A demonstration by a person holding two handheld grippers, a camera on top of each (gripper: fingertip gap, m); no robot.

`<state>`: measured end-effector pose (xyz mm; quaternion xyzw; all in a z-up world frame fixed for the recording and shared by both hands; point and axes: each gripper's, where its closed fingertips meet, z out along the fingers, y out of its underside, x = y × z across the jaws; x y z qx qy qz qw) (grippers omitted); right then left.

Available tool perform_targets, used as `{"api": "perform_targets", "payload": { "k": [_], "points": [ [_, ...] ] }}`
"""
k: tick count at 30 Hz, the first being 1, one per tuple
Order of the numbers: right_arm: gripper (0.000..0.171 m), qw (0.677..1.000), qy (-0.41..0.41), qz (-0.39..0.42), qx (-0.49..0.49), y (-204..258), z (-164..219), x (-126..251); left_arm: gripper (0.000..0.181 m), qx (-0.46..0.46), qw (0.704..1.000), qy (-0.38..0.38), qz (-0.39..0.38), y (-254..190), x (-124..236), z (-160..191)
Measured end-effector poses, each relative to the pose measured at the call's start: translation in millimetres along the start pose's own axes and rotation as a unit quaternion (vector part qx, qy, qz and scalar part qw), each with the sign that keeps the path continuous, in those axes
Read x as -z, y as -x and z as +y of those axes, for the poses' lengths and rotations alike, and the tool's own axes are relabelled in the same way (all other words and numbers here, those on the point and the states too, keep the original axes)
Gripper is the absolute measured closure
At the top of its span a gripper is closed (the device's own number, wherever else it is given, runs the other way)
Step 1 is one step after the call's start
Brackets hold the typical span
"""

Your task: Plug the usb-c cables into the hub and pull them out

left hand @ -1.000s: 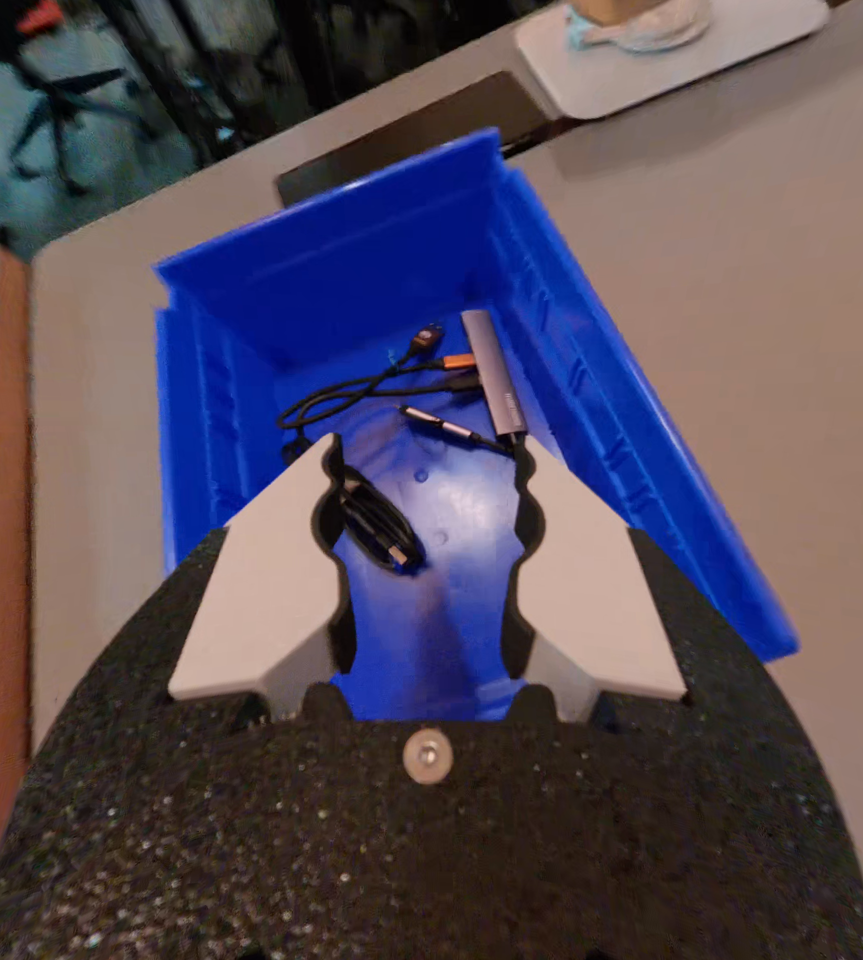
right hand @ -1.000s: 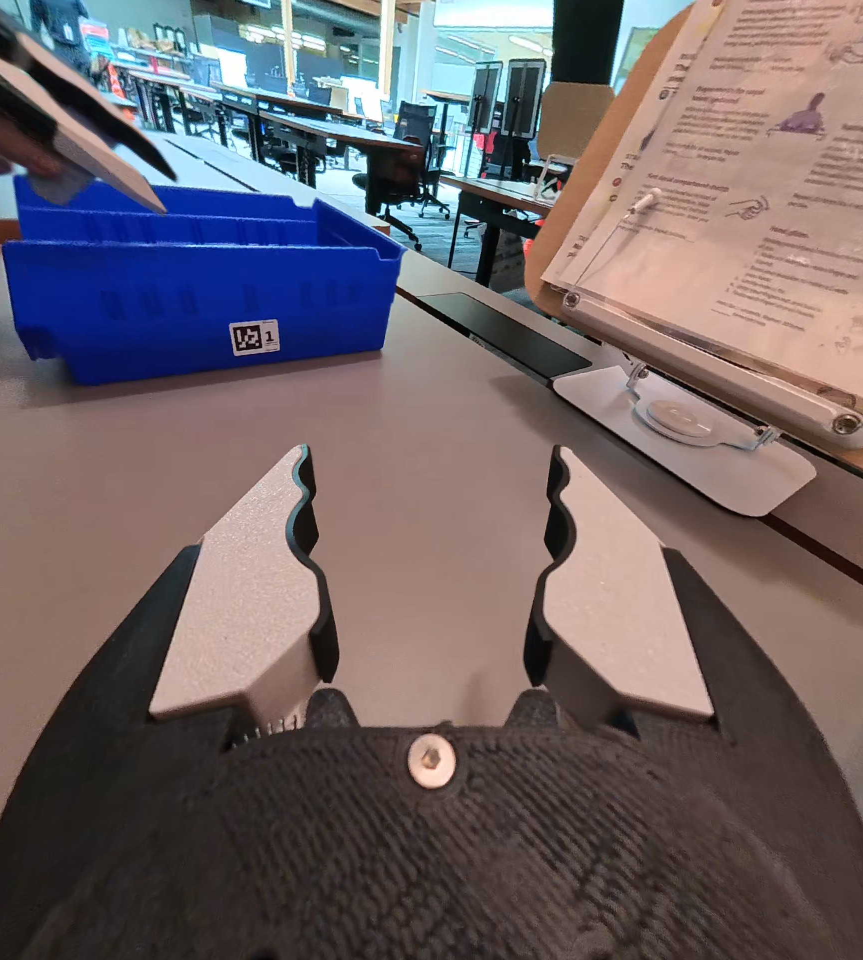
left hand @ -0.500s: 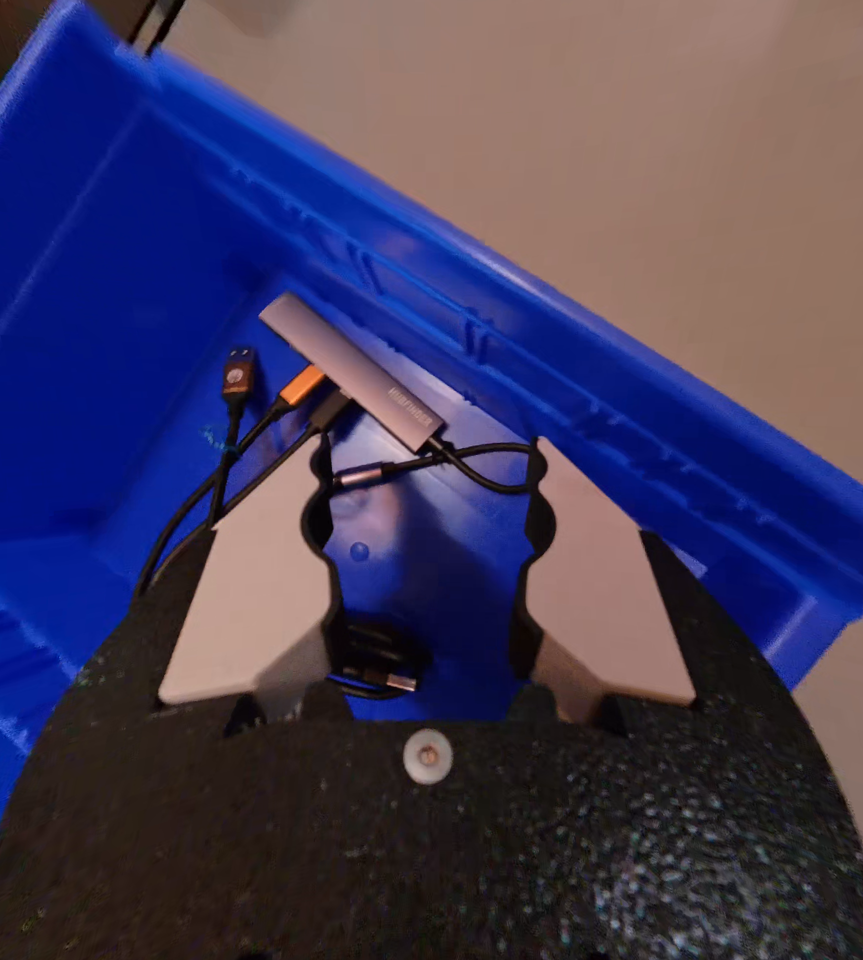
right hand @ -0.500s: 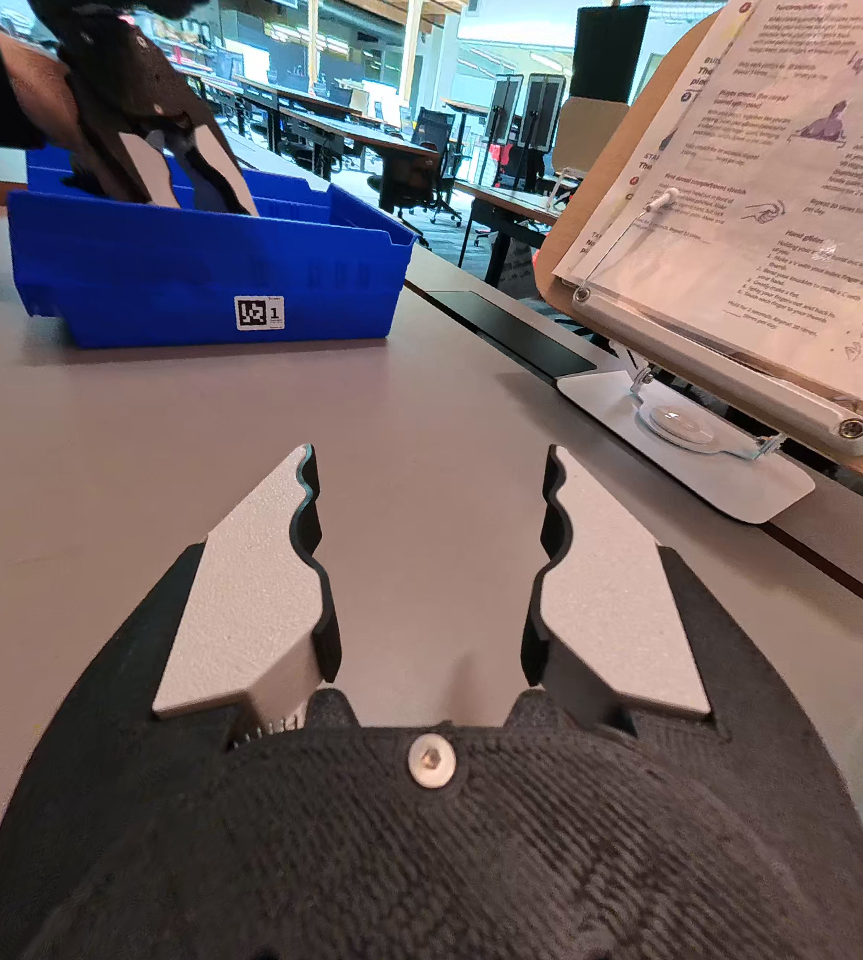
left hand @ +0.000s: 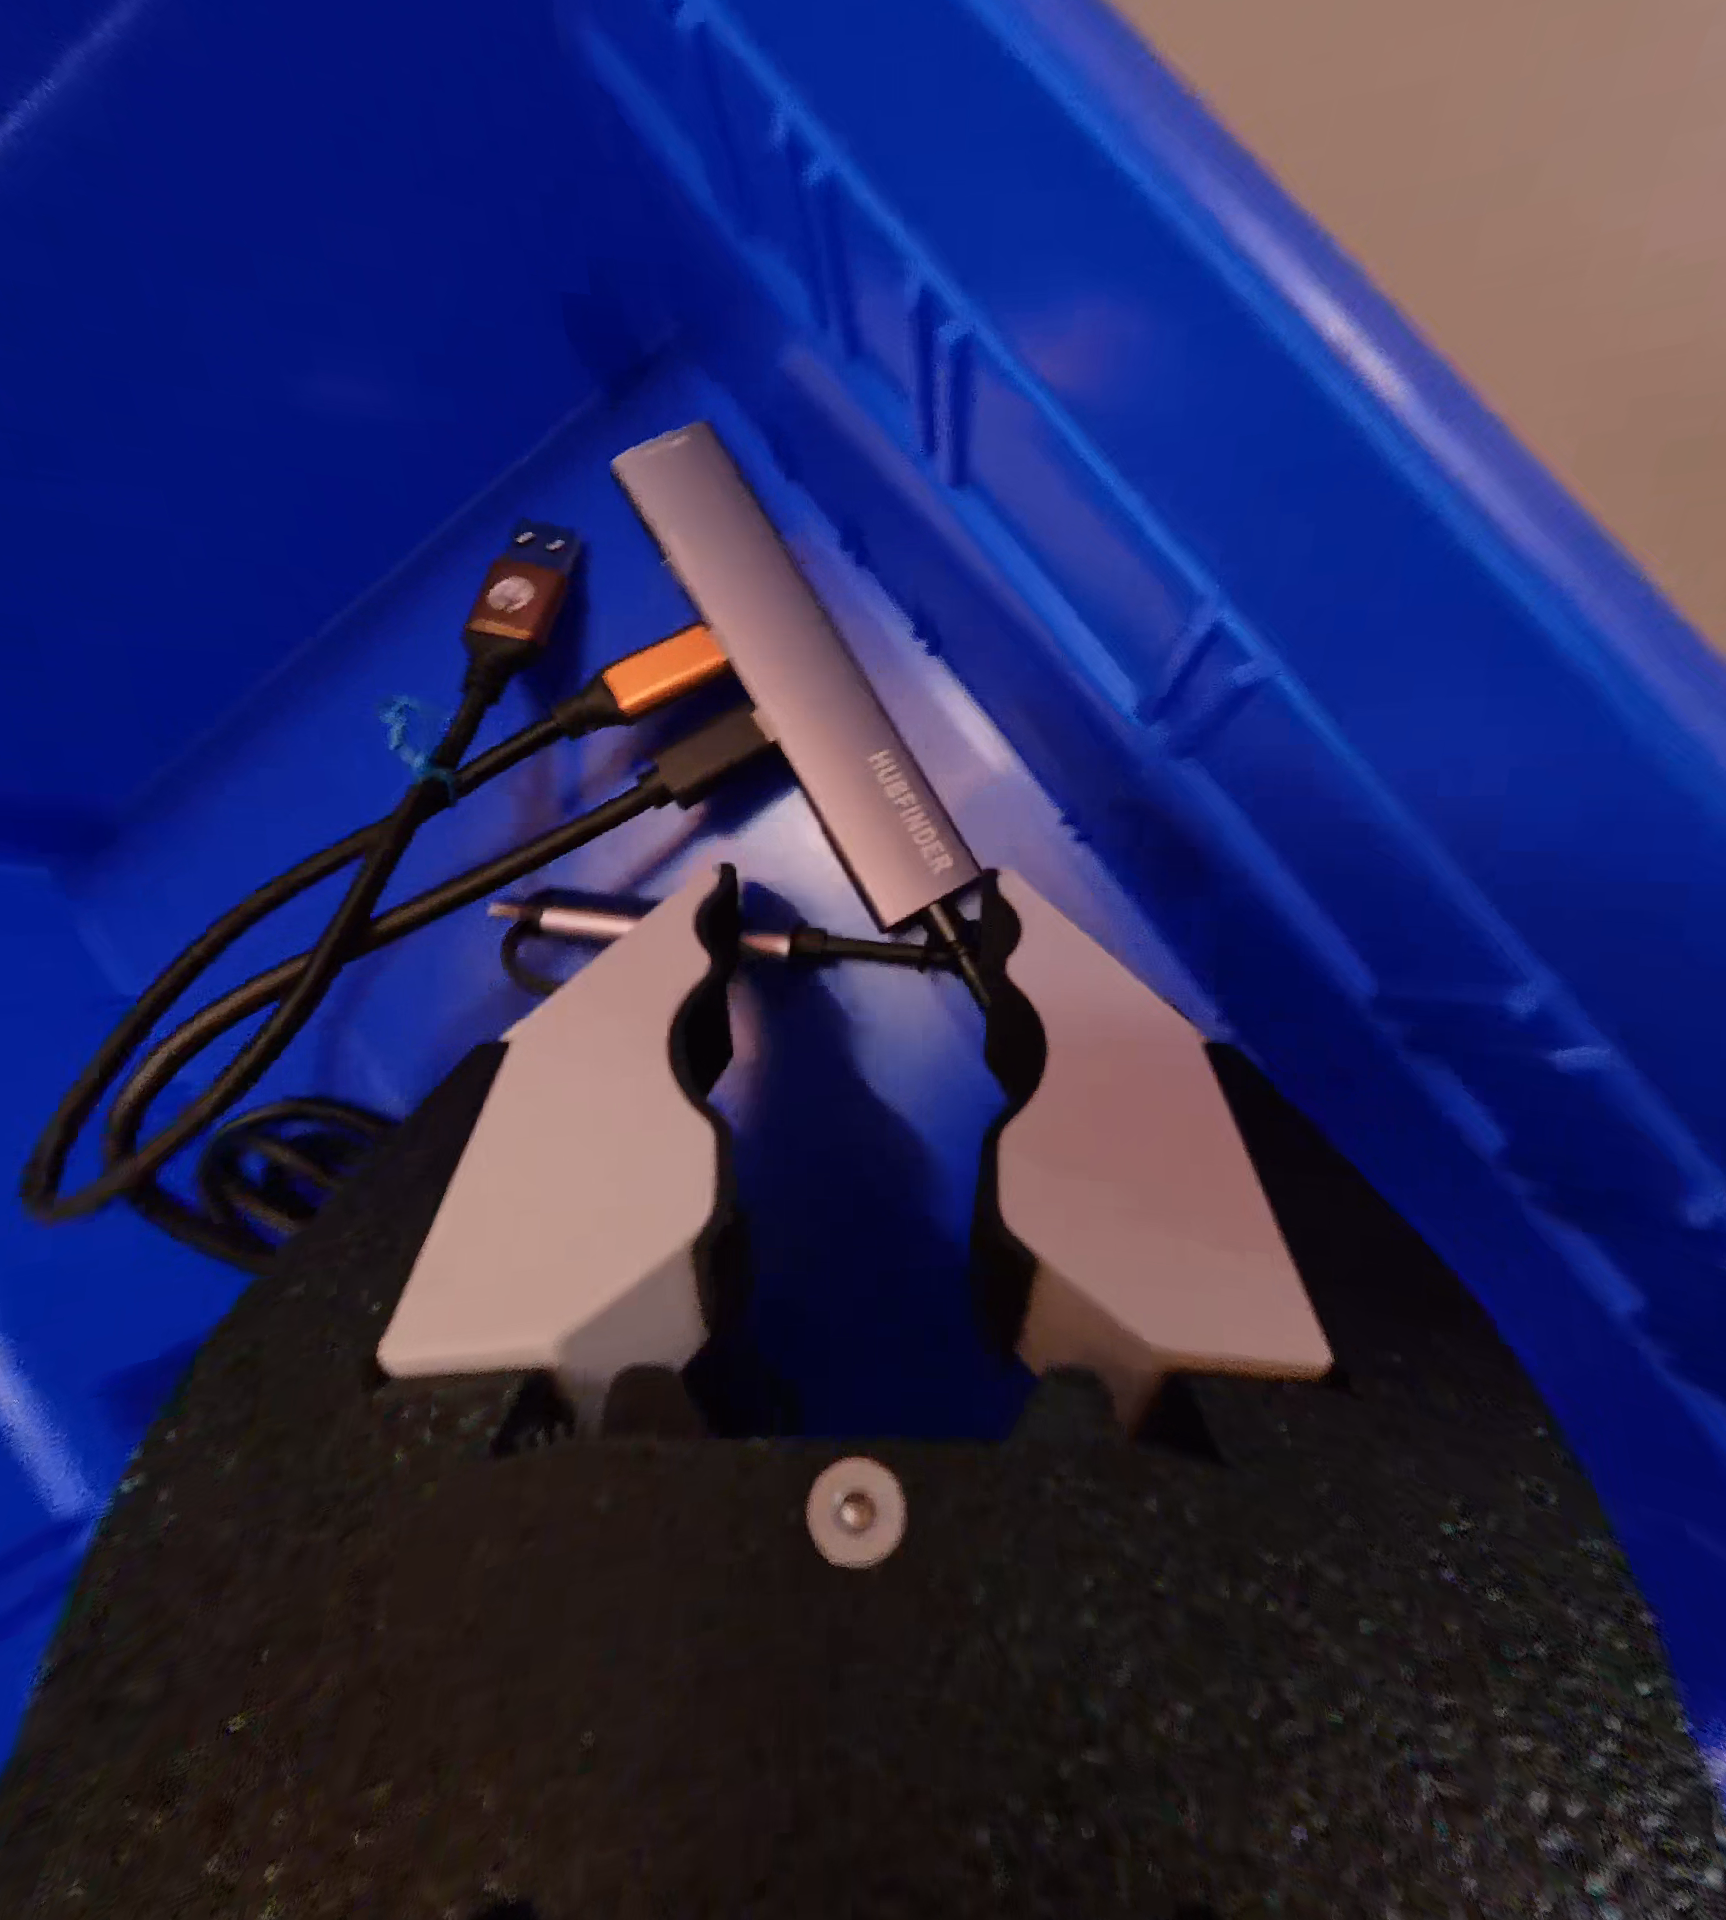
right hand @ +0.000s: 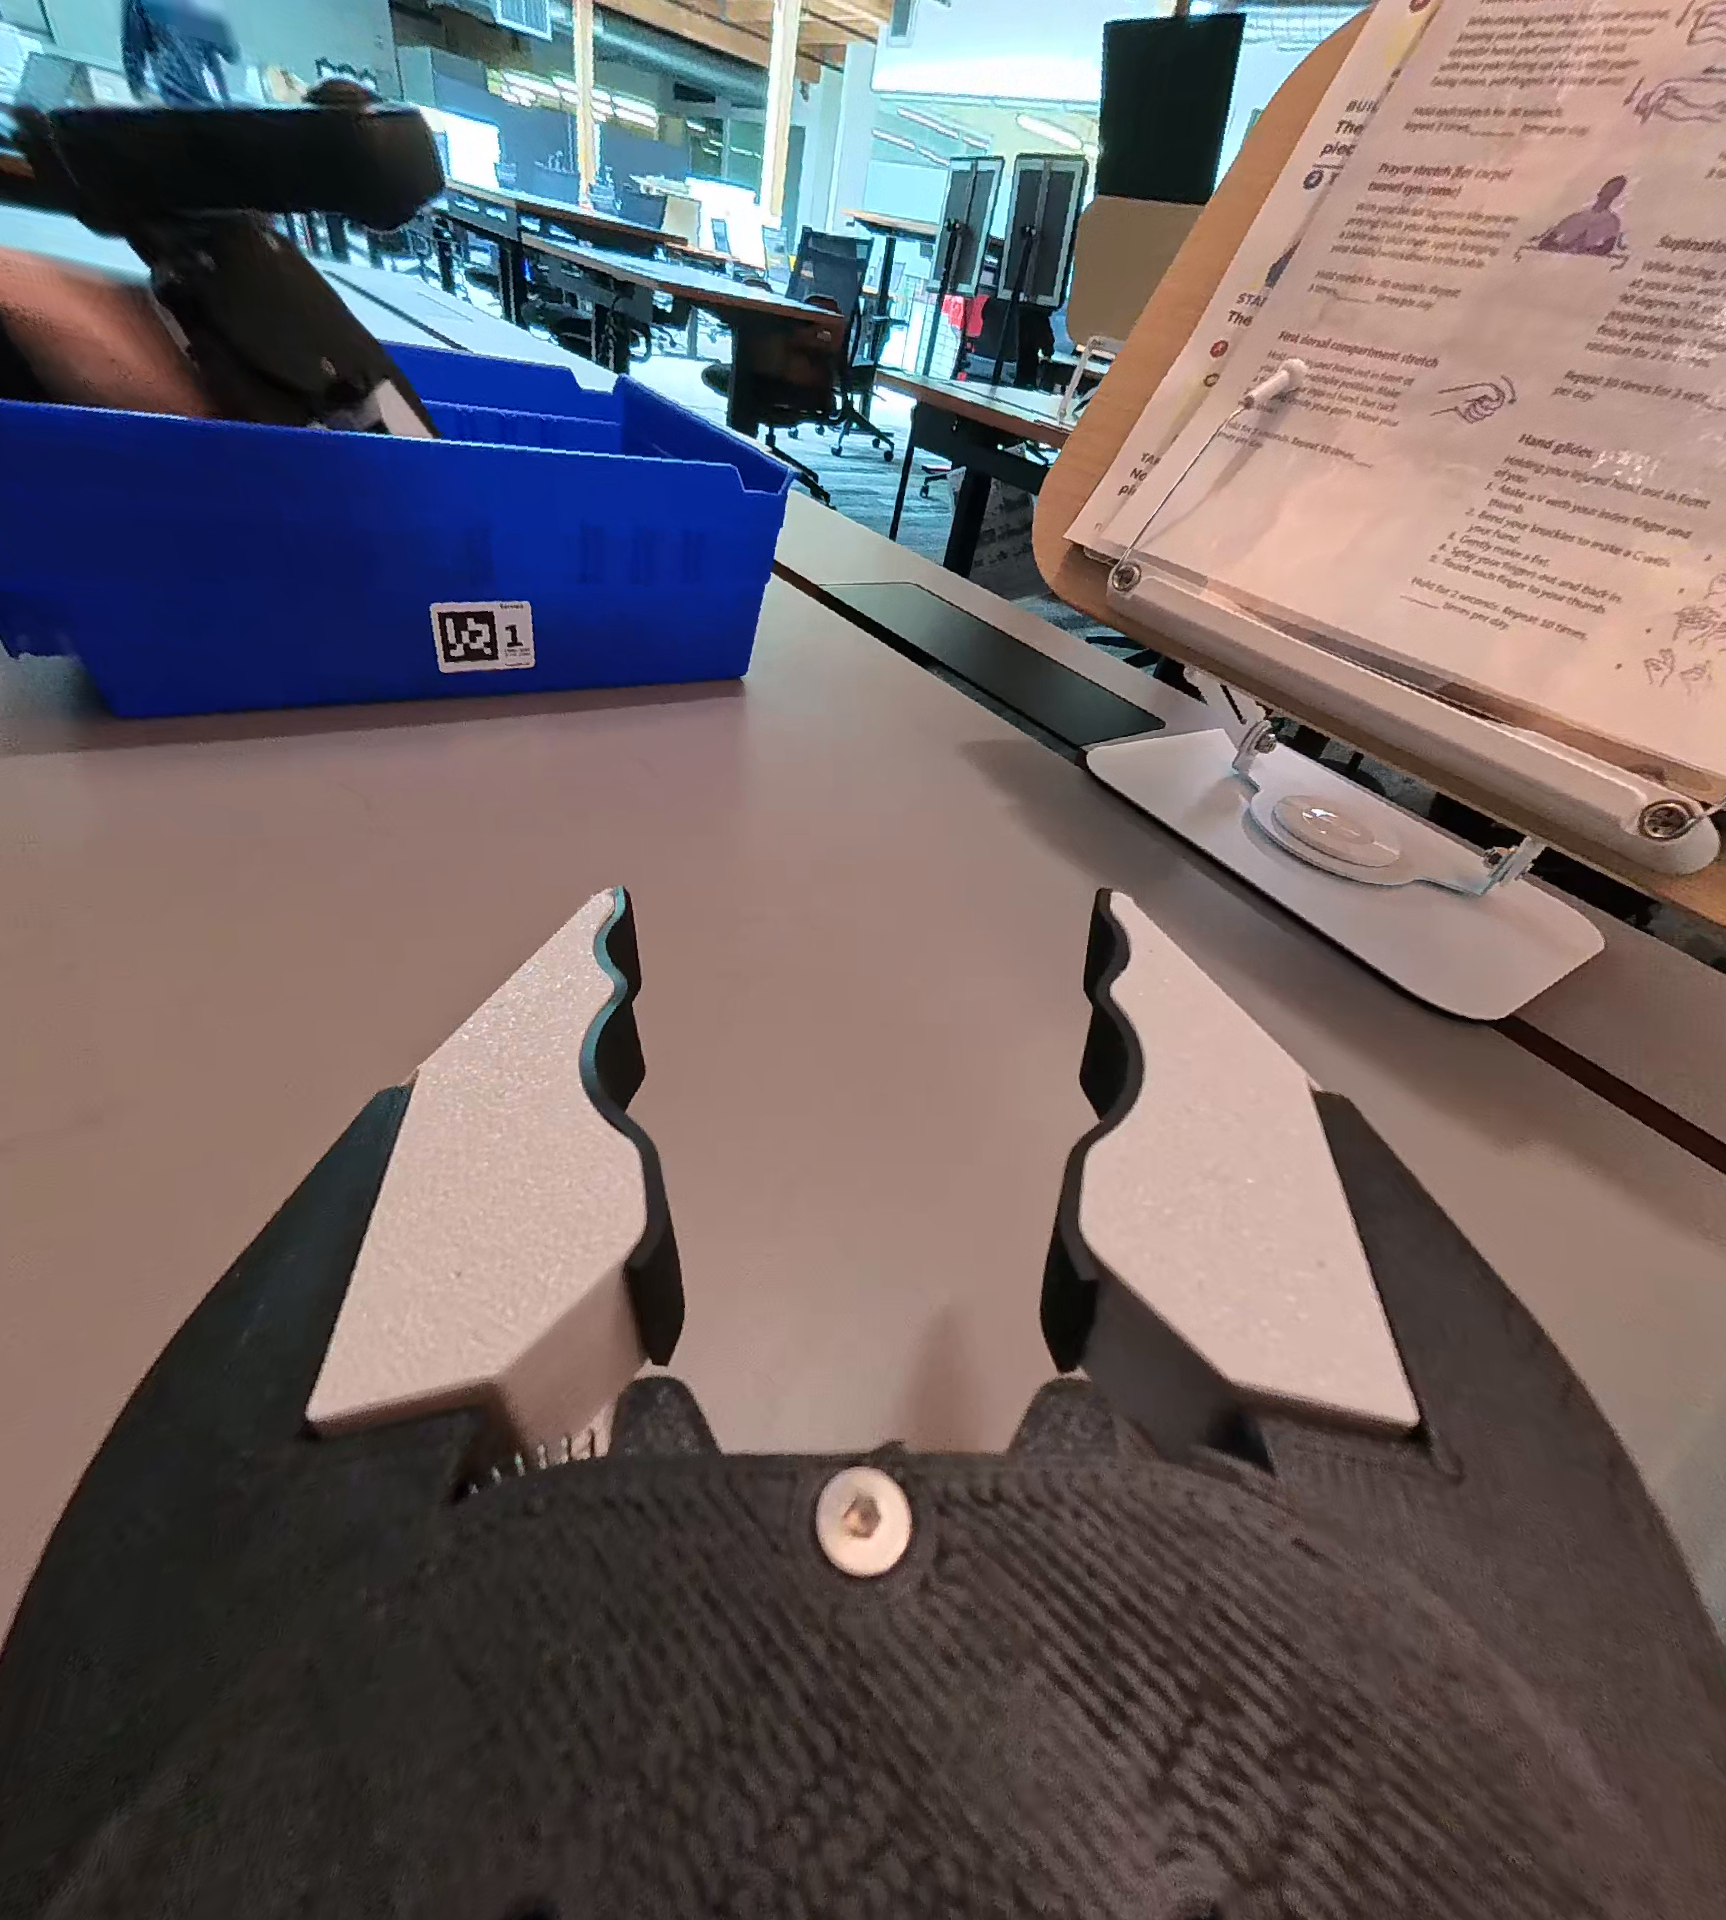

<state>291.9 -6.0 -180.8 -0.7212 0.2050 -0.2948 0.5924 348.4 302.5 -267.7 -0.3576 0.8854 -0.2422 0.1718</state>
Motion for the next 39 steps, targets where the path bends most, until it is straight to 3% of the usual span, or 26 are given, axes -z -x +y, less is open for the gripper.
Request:
{"api": "perform_targets", "payload": {
  "k": [4,8,13,18,21,27,31,34,39],
  "points": [
    [0.086,1.000,0.001,-0.004,-0.001,1,0,-1,0.138,0.014,0.997,0.041,-0.063,21,7,11],
    [0.086,1.000,0.001,-0.011,0.005,5,0,-2,0.142,0.001,0.998,0.030,-0.052,15,3,5],
    [0.086,1.000,-0.013,-0.023,0.000,12,-7,-3,0.158,0.100,0.995,-0.006,0.015,6,-5,0],
    [0.086,0.999,-0.018,-0.032,0.002,19,-12,-4,0.159,0.053,0.998,-0.030,-0.008,6,0,1],
    [0.086,0.999,-0.032,-0.041,-0.014,22,-18,-3,0.160,0.004,0.997,-0.059,-0.054,0,20,-9],
    [0.089,0.993,-0.076,-0.053,-0.075,23,-35,2,0.160,-0.061,0.979,-0.126,-0.146,-9,99,-51],
    [0.093,0.974,-0.124,-0.095,-0.162,31,-53,5,0.161,-0.106,0.964,-0.188,-0.157,-44,155,-93],
    [0.089,0.958,-0.144,-0.141,-0.203,44,-65,8,0.160,-0.159,0.953,-0.232,-0.117,-97,183,-127],
    [0.095,0.908,-0.185,-0.260,-0.273,70,-95,27,0.160,-0.288,0.918,-0.272,-0.005,-205,183,-160]
  ]
}}
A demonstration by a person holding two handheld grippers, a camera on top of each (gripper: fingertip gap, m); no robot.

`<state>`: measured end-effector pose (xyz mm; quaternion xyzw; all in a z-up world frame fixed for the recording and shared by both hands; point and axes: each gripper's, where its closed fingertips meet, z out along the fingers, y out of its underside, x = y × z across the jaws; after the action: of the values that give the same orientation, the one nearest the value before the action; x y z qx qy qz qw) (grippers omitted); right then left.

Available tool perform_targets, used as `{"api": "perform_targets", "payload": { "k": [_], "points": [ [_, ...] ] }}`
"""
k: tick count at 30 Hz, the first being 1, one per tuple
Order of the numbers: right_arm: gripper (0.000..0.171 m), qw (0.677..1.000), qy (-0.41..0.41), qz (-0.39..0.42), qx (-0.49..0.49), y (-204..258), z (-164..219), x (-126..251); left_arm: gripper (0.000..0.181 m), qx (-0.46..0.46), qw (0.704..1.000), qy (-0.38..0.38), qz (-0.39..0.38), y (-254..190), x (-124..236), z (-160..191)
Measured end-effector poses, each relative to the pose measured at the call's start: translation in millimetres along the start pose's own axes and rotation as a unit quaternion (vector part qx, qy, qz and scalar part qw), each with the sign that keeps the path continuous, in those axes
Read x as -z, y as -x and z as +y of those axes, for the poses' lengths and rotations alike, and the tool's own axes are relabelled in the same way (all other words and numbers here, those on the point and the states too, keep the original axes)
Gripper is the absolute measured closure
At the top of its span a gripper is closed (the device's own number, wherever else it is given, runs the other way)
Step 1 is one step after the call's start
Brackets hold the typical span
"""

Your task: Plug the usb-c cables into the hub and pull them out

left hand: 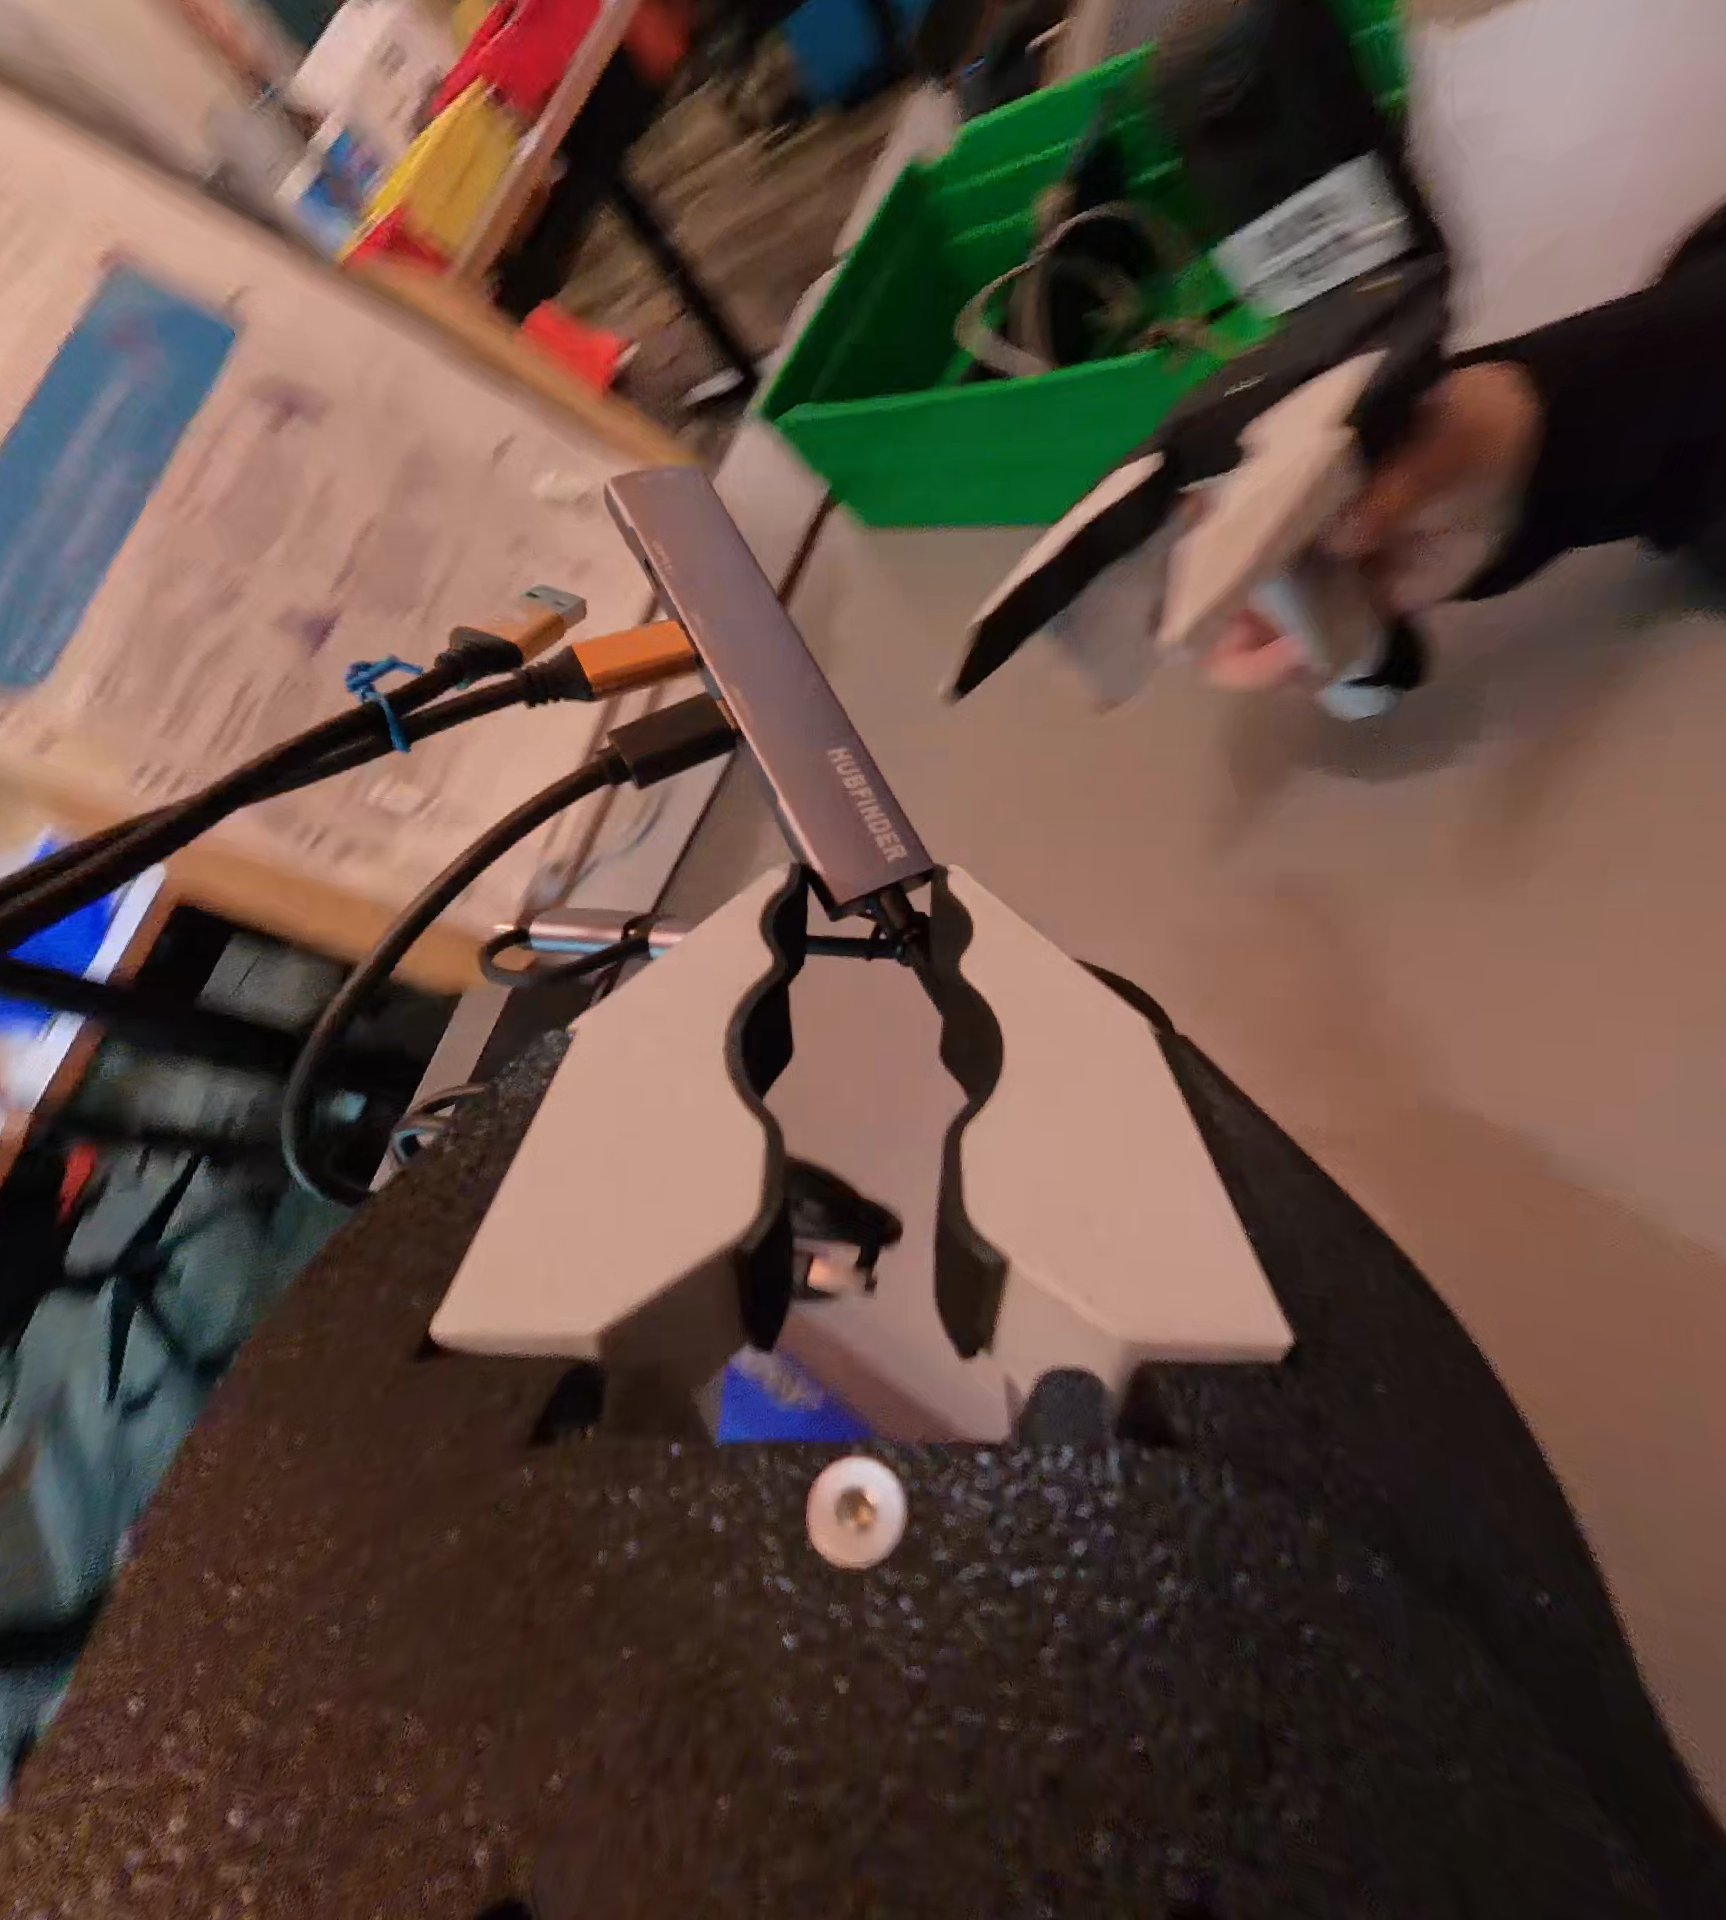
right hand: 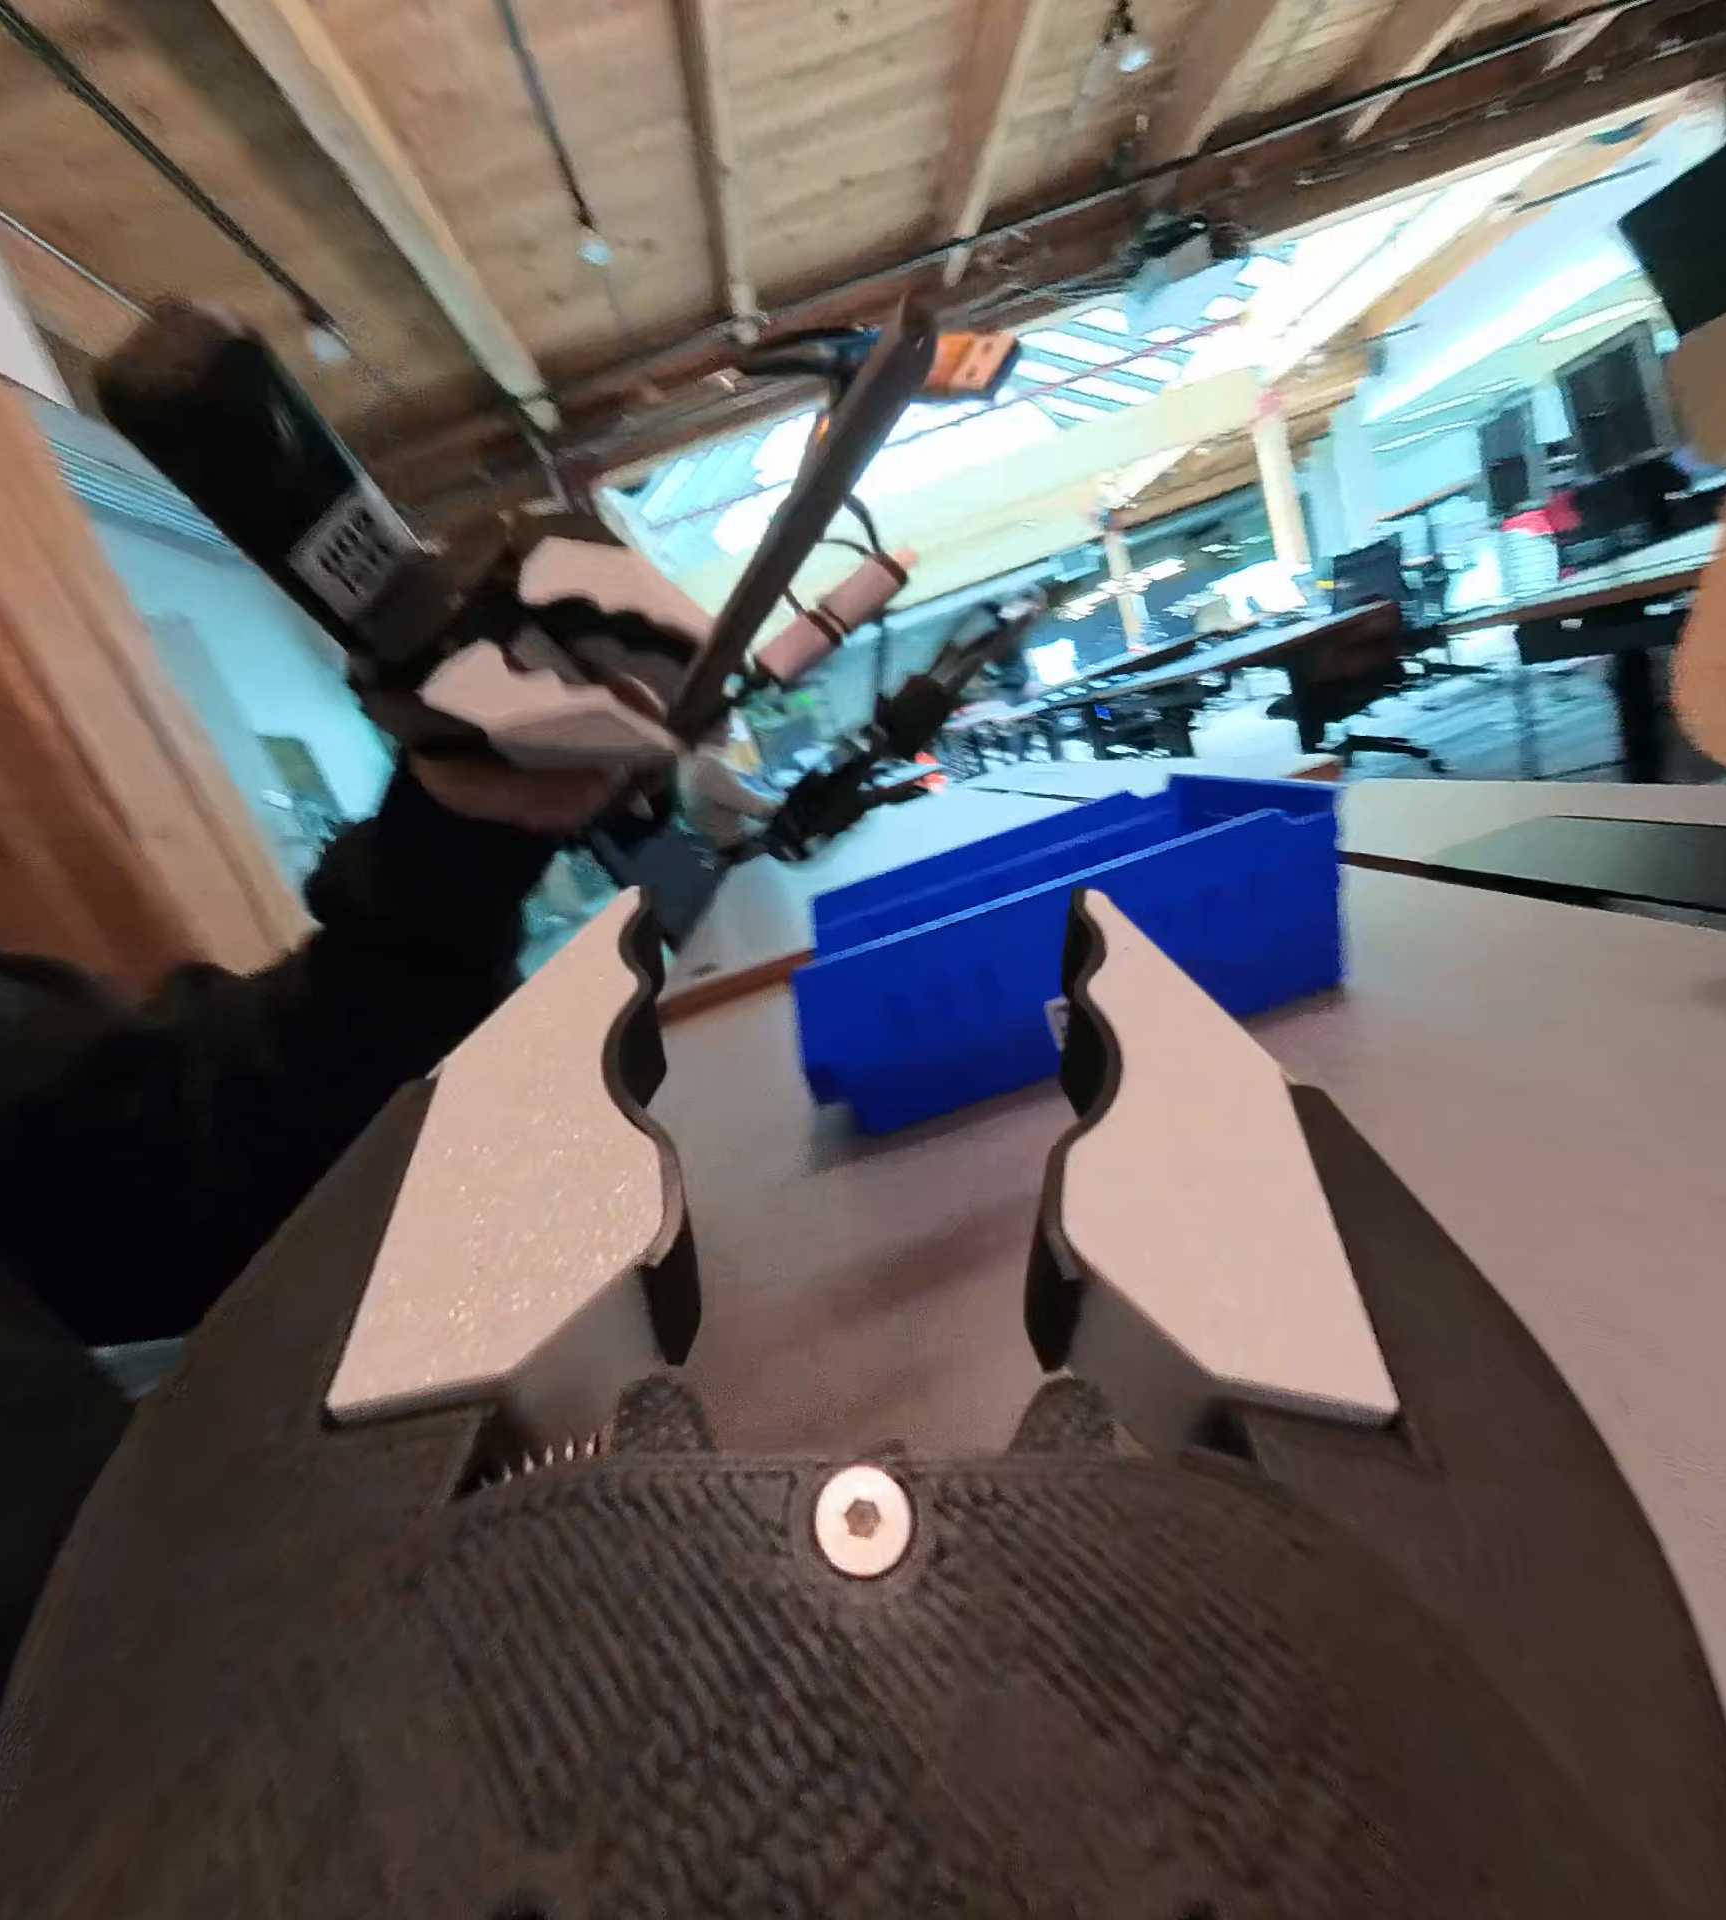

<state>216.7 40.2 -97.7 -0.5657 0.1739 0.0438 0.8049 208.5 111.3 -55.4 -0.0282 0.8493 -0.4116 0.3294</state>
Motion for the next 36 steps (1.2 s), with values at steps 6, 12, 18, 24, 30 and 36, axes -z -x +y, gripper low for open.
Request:
{"api": "perform_targets", "payload": {
  "k": [6,12,18,24,30,36],
  "points": [
    [0.145,0.996,-0.007,-0.081,-0.042,15,-2,8,0.160,-0.080,0.992,0.004,0.102,-63,-56,-3],
    [0.161,0.998,-0.017,-0.033,-0.058,-10,-3,12,0.160,-0.037,0.997,-0.006,0.071,-50,-81,8],
    [0.163,0.986,-0.099,0.120,-0.056,-61,-20,36,0.142,0.137,0.981,-0.034,-0.130,-21,-82,15],
    [0.162,0.985,-0.151,0.070,-0.037,-50,-33,44,0.110,0.516,0.835,-0.179,0.069,-78,-106,14],
    [0.162,0.986,-0.165,-0.028,-0.003,-17,-38,39,0.113,0.628,0.634,-0.350,0.283,-58,-100,-18],
    [0.163,0.992,-0.123,-0.026,0.009,-14,-21,25,0.169,0.548,0.679,-0.396,0.285,-42,-99,-31]
  ]
}}
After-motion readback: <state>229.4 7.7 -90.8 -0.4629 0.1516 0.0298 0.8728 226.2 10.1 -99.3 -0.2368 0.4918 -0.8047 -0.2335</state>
